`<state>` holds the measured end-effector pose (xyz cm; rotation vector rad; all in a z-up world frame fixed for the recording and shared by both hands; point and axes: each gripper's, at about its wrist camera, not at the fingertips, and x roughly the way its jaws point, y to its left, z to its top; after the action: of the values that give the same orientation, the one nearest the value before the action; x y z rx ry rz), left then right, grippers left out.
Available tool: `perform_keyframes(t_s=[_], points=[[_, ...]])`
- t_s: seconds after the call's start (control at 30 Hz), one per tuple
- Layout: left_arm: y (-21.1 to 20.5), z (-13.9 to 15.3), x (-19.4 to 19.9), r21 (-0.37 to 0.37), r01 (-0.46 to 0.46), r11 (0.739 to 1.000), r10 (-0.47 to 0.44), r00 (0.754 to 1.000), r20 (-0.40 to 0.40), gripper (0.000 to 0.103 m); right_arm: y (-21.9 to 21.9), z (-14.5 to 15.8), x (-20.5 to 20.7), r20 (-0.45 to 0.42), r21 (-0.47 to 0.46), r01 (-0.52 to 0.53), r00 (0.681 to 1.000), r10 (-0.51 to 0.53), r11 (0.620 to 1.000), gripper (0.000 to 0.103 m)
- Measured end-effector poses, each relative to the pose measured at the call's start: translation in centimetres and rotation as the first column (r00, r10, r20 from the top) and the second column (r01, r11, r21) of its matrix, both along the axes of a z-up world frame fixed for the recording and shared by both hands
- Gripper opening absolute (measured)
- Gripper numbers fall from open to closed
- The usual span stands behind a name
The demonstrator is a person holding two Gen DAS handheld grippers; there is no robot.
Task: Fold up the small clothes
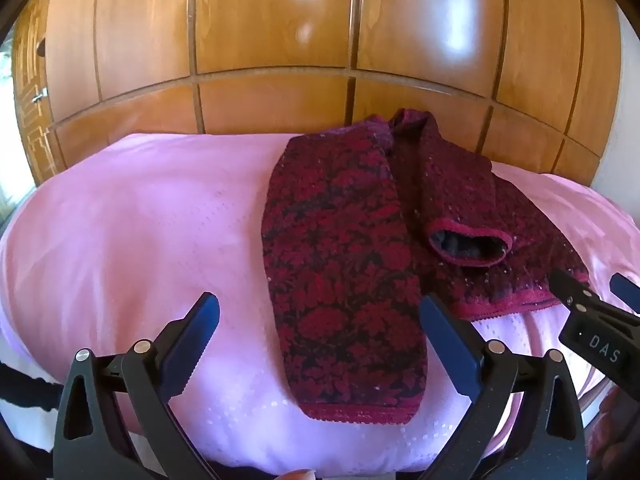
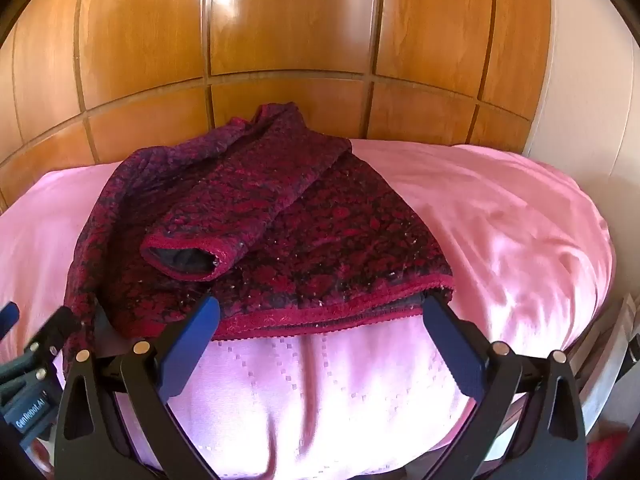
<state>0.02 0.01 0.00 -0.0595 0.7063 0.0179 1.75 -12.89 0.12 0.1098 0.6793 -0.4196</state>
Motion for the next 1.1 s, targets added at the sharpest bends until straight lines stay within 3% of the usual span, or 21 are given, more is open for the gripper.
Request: perform_keyframes(t_s=[0.2,0.47,0.7,1.1], points=[[-1.3,-0.4,-0.9,0.05,0.015,0.999,-0.016,1.0,0.017,0.099,0.1,-0.3,-0.1,-0.005,0.034,-0.001,1.0,0.001,0.999,0.101],[-0.8,-0.8,-0.3,0.021,0.022,1.0,-0.022,0.999,-0.024,0.099,0.2,-0.1,-0.1,-0.003,0.007,0.001,1.0,-0.001,1.0,0.101],[-0.5,-0.7,-0.6,0.015,0.019,1.0,-0.019,1.0,-0.002,0.099,-0.4,0.8,-0.6,0.047,0.014,0.018,0.999,-0.019,1.0,0.101],[-0.4,-0.5,-0.8,0.009,0.009,1.0,-0.009,1.0,0.0,0.099,-0.3,1.0,-0.8,0.052,0.006,0.006,0.999,-0.007,1.0,0.101]])
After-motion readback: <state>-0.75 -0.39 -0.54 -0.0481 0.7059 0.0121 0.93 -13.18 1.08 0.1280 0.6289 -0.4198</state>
